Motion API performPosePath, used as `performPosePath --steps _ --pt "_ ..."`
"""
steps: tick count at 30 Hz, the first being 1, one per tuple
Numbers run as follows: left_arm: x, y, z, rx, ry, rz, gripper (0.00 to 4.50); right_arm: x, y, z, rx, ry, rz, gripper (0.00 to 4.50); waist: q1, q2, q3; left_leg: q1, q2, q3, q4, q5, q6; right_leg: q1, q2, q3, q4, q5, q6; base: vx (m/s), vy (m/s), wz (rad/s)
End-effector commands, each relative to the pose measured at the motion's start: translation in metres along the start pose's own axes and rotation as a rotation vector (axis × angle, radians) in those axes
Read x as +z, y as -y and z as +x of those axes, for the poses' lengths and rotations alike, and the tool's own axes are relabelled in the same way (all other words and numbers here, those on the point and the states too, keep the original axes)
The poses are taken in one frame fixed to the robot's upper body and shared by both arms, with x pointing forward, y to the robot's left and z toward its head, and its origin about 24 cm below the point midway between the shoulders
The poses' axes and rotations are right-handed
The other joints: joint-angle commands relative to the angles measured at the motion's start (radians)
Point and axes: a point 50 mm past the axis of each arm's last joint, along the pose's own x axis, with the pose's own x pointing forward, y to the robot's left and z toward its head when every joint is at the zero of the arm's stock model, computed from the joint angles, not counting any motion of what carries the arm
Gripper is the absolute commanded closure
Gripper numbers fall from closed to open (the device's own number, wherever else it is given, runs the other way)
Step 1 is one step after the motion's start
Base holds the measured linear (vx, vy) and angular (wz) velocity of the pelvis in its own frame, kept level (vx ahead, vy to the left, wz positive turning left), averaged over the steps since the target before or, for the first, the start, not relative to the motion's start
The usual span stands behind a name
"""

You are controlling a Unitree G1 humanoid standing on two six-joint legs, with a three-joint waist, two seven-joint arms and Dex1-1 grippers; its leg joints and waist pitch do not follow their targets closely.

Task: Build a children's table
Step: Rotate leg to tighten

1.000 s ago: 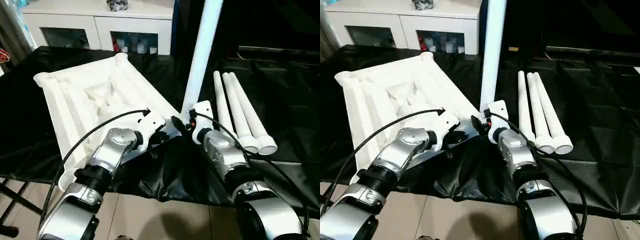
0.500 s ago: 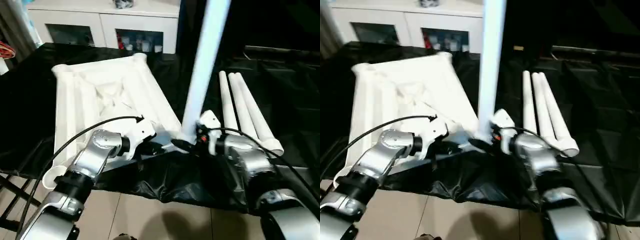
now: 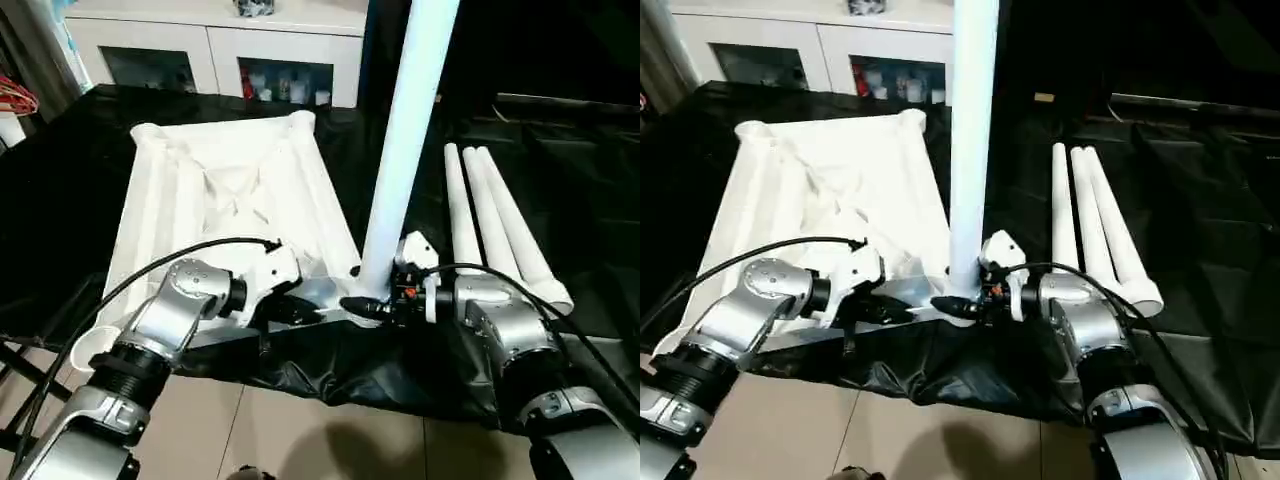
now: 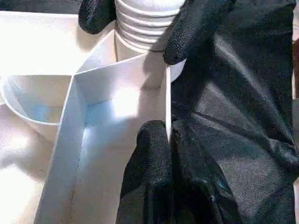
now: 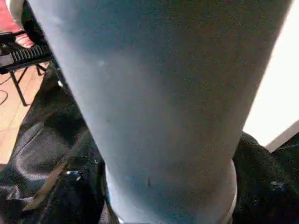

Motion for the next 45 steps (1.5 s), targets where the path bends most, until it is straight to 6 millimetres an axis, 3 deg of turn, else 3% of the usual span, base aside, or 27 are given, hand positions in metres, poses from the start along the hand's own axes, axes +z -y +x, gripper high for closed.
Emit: performPosePath --steps 1,5,7,10,11,13,14,15,16,19,20,21,28,31,39,45 --pt "0.011 0.006 0.010 -0.050 0.030 0.046 4.50 -0.006 -0.012 0.012 0.071 -0.025 0.006 1.63 -0.001 -0.006 -0.074 0.032 0.056 -0.021 -0.065 -0.150 0.074 0.035 -0.083 0.041 -0.066 0.000 -0.272 0.000 0.000 0.00" --pt "0.012 0.003 0.013 -0.005 0.040 0.042 4.50 -0.008 -0.013 0.017 0.031 -0.019 0.016 1.70 0.000 -0.006 -0.072 0.033 0.056 -0.019 -0.066 -0.162 0.069 0.033 -0.084 0.041 -0.070 -0.038 -0.262 0.000 0.000 0.00" --pt "0.018 -0.005 0.020 0.098 0.063 0.027 4.50 -0.011 -0.008 0.028 -0.123 -0.003 0.050 1.71 -0.003 -0.010 -0.069 0.035 0.056 -0.019 -0.069 -0.169 0.057 0.028 -0.083 0.042 -0.072 -0.056 -0.258 0.000 0.000 0.00" --pt "0.027 -0.015 0.031 0.241 0.089 -0.007 4.50 -0.014 0.001 0.042 -0.372 0.000 0.117 1.71 -0.017 -0.011 -0.063 0.041 0.053 -0.025 -0.078 -0.264 -0.009 0.025 -0.090 0.044 -0.088 -0.232 -0.231 0.000 0.000 0.00" --pt "0.027 -0.015 0.031 0.241 0.089 -0.007 4.50 -0.014 0.001 0.042 -0.372 0.000 0.117 1.71 -0.019 -0.010 -0.063 0.041 0.053 -0.028 -0.080 -0.282 -0.021 0.025 -0.091 0.045 -0.092 -0.267 -0.215 0.000 0.000 0.00" --pt "0.035 -0.020 0.040 0.324 0.103 -0.036 4.50 -0.013 0.004 0.055 -0.503 0.005 0.196 1.72 -0.025 -0.006 -0.061 0.040 0.054 -0.027 -0.083 -0.292 -0.027 0.021 -0.088 0.047 -0.094 -0.260 -0.205 0.000 0.000 0.00" --pt "0.036 -0.020 0.041 0.333 0.108 -0.040 4.50 -0.013 0.004 0.057 -0.517 0.005 0.207 1.72 -0.028 -0.010 -0.061 0.043 0.051 -0.028 -0.082 -0.308 -0.030 0.021 -0.088 0.046 -0.096 -0.274 -0.203 0.000 0.000 0.00" --pt "0.038 -0.021 0.043 0.349 0.115 -0.048 4.50 -0.012 0.004 0.061 -0.539 0.003 0.225 1.72 -0.028 -0.002 -0.063 0.042 0.050 -0.028 -0.080 -0.302 -0.031 0.022 -0.089 0.047 -0.095 -0.267 -0.203 0.000 0.000 0.00" --pt "0.038 -0.021 0.043 0.349 0.115 -0.048 4.50 -0.012 0.004 0.061 -0.539 0.003 0.225 1.72 -0.030 -0.003 -0.064 0.041 0.050 -0.027 -0.081 -0.298 -0.029 0.021 -0.089 0.048 -0.097 -0.257 -0.203 0.000 0.000 0.00" --pt "0.044 -0.020 0.050 0.363 0.135 -0.052 4.50 -0.005 0.002 0.073 -0.572 0.011 0.196 1.72 -0.030 0.000 -0.068 0.037 0.050 -0.024 -0.077 -0.258 -0.007 0.024 -0.086 0.048 -0.091 -0.172 -0.214 0.000 0.000 0.00" --pt "0.045 -0.019 0.051 0.357 0.141 -0.044 4.50 -0.002 0.000 0.076 -0.567 0.025 0.191 1.16 -0.031 -0.001 -0.069 0.035 0.050 -0.024 -0.076 -0.250 -0.003 0.026 -0.085 0.047 -0.089 -0.155 -0.217 0.000 0.000 0.00" --pt "0.046 -0.018 0.052 0.344 0.146 -0.034 4.50 -0.001 -0.001 0.078 -0.555 0.045 0.199 1.02 -0.031 -0.001 -0.070 0.034 0.049 -0.024 -0.075 -0.238 0.005 0.027 -0.084 0.046 -0.087 -0.132 -0.222 0.000 0.000 0.00" --pt "0.043 -0.012 0.050 0.268 0.158 0.009 4.50 0.002 0.002 0.072 -0.512 0.110 0.241 0.58 -0.031 0.002 -0.069 0.034 0.051 -0.023 -0.076 -0.240 0.024 0.029 -0.084 0.046 -0.086 -0.118 -0.232 0.000 0.000 0.00" --pt "0.040 -0.007 0.044 0.201 0.161 0.033 4.50 0.002 0.001 0.063 -0.399 0.086 0.160 0.20 -0.031 0.004 -0.071 0.033 0.052 -0.022 -0.074 -0.228 0.031 0.031 -0.085 0.047 -0.084 -0.089 -0.240 0.000 0.000 0.00" --pt "0.028 -0.004 0.028 0.107 0.129 0.055 4.50 0.001 -0.005 0.035 -0.138 0.049 0.057 0.20 -0.017 0.002 -0.072 0.033 0.056 -0.017 -0.068 -0.186 0.071 0.035 -0.080 0.041 -0.076 -0.015 -0.260 0.000 0.000 0.00" --pt "0.025 0.000 0.019 0.027 0.125 0.063 4.50 0.001 -0.008 0.022 -0.006 0.015 0.013 0.36 -0.007 0.002 -0.072 0.034 0.057 -0.018 -0.070 -0.192 0.058 0.033 -0.083 0.041 -0.076 -0.045 -0.260 0.000 0.000 0.00"
